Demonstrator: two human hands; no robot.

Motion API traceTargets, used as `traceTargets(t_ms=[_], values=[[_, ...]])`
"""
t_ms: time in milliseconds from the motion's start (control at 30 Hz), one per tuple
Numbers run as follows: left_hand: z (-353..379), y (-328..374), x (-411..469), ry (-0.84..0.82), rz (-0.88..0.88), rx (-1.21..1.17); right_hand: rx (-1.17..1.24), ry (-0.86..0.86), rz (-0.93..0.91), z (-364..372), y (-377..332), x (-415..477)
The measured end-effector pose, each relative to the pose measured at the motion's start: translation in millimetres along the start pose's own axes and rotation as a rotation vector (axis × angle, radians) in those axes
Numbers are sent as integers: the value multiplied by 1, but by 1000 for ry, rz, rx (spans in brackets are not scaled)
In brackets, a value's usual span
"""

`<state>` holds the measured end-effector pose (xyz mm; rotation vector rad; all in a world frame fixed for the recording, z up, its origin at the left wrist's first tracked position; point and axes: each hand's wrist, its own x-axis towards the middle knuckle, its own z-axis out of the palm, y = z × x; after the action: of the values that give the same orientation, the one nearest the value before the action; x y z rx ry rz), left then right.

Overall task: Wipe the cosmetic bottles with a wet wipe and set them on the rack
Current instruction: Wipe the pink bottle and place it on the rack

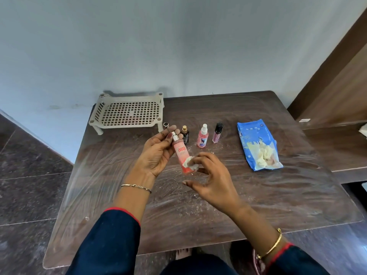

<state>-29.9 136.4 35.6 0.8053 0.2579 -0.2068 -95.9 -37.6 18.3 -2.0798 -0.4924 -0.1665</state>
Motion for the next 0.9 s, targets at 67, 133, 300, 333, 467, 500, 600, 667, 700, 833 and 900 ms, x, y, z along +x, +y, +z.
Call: traceTargets(t_ms=[67,133,300,333,467,500,600,667,700,833,900], values=[[2,-6,-3,-8,-10,-27,33,-4,8,-2,1,3],[3,-13,-6,-15,-7,-47,46,-38,-2,-1,2,8],[-1,-43,-7,11,-6,2,6,-39,-33,10,18,19],[-2,-49,-10,13,-21,17,-2,-33,-43,10,21,22],[-18,-75,-14,24,-29,-24,-121,9,-110,22,42,24],[-21,-79,-13,27,-24,-49,-154,44,-133,25,45,22],[-30,-88,-11,4,-2,-89,-213,132,-229,32,52,9],[-35,-93,-8,0,11,-117,-236,133,-289,34,59,3],[-38,-96,-6,-5,16,-135,-241,122,-317,34,62,1],[-41,-98,-3,-54,31,-93,-233,82,-380,33,75,7],[-39,-98,-2,-50,54,11,-300,60,-407,32,77,16]])
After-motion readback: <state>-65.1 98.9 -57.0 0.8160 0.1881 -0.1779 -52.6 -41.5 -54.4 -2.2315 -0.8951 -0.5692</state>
